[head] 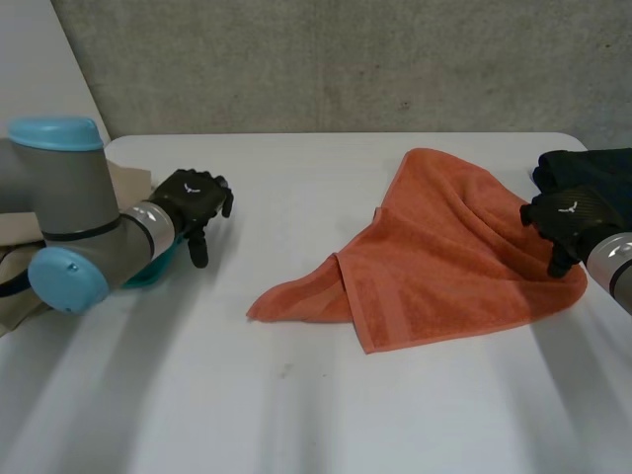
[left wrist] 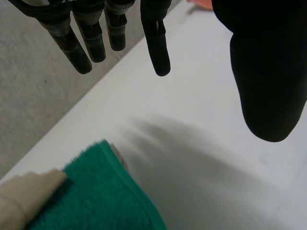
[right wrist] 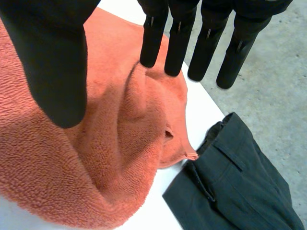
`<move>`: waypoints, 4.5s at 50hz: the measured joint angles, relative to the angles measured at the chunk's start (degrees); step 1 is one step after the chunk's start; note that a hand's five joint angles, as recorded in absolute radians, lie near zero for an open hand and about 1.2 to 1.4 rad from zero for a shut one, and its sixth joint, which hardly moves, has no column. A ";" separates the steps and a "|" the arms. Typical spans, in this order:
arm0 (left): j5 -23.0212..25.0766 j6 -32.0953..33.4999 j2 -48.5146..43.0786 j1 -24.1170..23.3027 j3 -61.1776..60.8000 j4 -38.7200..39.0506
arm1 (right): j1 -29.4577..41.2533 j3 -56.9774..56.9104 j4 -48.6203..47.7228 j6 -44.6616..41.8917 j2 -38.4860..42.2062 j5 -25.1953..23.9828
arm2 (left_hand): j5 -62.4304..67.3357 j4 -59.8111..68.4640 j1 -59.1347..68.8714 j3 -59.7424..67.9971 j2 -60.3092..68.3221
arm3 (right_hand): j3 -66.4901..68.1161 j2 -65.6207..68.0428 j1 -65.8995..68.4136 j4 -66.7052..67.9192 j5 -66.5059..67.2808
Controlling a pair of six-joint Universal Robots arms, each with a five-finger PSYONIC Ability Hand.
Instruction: Fold the laundry.
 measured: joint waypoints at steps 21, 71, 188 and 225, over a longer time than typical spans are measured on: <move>6.04 2.91 0.55 -21.81 -2.45 5.56 | -3.08 0.12 2.07 3.22 -0.76 0.11 | 0.25 3.60 0.00 2.52 3.24 | -4.92 -5.14 -4.89 -6.18 -6.69; -4.99 -9.30 20.14 -16.68 -3.17 7.91 | -8.97 -9.64 17.24 18.18 2.40 -15.14 | 52.74 56.87 33.89 55.66 56.74 | -17.92 -17.90 -4.89 -17.76 -16.27; -9.95 -30.01 -1.15 -1.84 27.66 28.55 | 10.50 -46.05 -5.27 29.03 6.13 15.24 | 52.74 57.03 33.89 55.92 56.94 | 38.14 37.48 34.58 38.40 38.45; 2.00 -8.16 10.95 3.78 -30.59 32.15 | 10.99 -6.05 9.47 15.88 6.21 3.16 | 11.25 13.14 -5.62 13.43 13.60 | 38.18 37.48 34.58 38.44 38.84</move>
